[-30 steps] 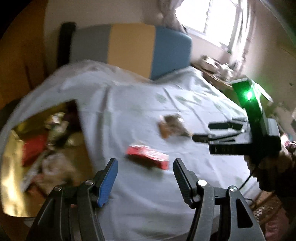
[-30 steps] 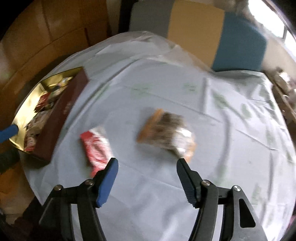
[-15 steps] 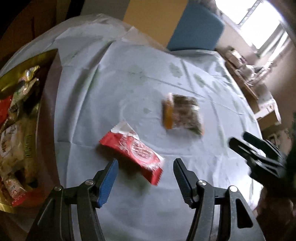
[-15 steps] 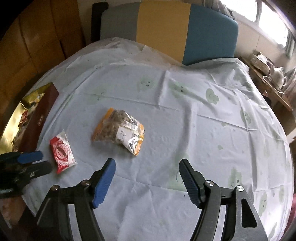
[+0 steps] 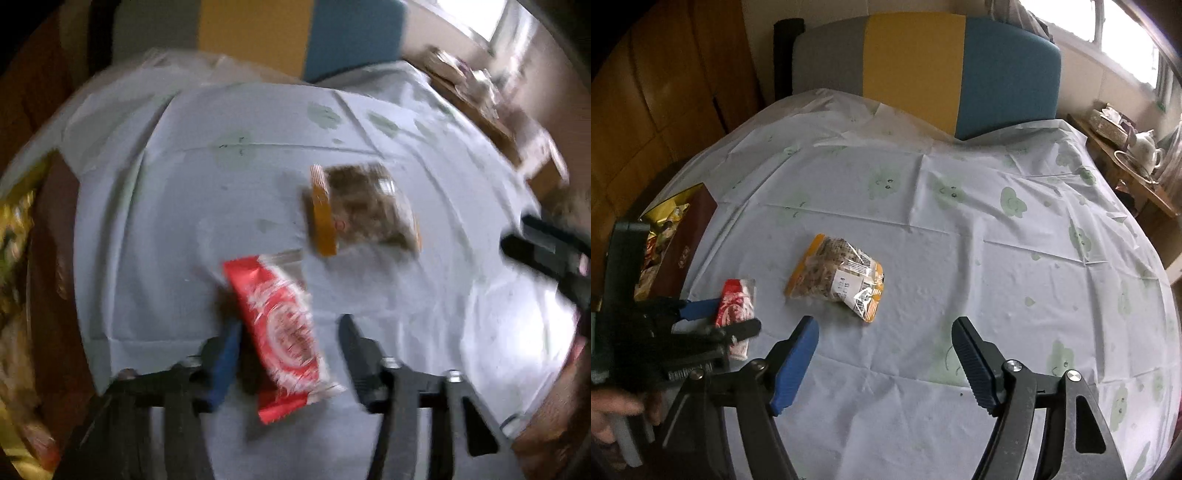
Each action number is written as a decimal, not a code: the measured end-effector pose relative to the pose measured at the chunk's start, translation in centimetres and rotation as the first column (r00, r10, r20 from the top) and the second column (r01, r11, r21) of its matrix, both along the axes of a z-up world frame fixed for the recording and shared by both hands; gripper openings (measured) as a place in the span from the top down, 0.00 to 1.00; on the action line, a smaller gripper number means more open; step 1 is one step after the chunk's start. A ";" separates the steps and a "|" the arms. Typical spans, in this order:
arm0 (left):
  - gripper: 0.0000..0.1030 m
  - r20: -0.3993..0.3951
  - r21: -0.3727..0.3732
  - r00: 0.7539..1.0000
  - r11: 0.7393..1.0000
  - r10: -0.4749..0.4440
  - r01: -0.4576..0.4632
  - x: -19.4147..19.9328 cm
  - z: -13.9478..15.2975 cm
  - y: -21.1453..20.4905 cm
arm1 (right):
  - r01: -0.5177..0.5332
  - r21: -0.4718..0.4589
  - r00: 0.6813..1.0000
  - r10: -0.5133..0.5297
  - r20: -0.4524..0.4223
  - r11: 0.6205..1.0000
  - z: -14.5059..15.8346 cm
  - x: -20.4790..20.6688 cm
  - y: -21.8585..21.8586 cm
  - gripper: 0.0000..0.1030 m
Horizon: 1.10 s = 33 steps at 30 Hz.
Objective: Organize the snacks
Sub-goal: 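Grasp the red-and-white wrapped cookie with the left gripper, then grasp the orange-edged seed bag with the right gripper while the left gripper holds the cookie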
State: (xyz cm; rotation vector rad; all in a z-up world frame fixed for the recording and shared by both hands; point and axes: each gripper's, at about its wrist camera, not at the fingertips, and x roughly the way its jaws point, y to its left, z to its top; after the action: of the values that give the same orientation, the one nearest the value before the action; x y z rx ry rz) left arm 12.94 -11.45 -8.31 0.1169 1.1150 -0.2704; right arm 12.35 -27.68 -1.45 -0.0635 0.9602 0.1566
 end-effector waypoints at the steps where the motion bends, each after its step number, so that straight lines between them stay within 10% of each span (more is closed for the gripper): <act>1: 0.63 0.023 0.018 1.000 1.000 -0.021 0.021 -0.4 -0.1 -0.1 | 0.001 -0.001 1.000 -0.001 -0.001 1.000 0.0 0.0 0.0 0.27; 19: 0.67 0.225 -0.027 0.973 0.998 -0.053 0.061 -4.1 -1.0 1.8 | 0.012 -0.050 0.997 -0.016 -0.071 0.999 -2.1 0.5 0.0 0.27; 33: 0.67 0.271 -0.077 0.961 0.995 -0.046 0.069 -4.5 -1.3 2.3 | -0.277 -0.193 0.959 0.258 -0.120 0.941 -2.3 2.9 5.5 0.17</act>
State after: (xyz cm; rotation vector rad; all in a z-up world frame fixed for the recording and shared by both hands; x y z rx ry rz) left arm 8.42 -9.18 -9.60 0.1061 0.8292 -0.3433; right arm 15.20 -22.23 -3.79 -0.3847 1.0569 0.3121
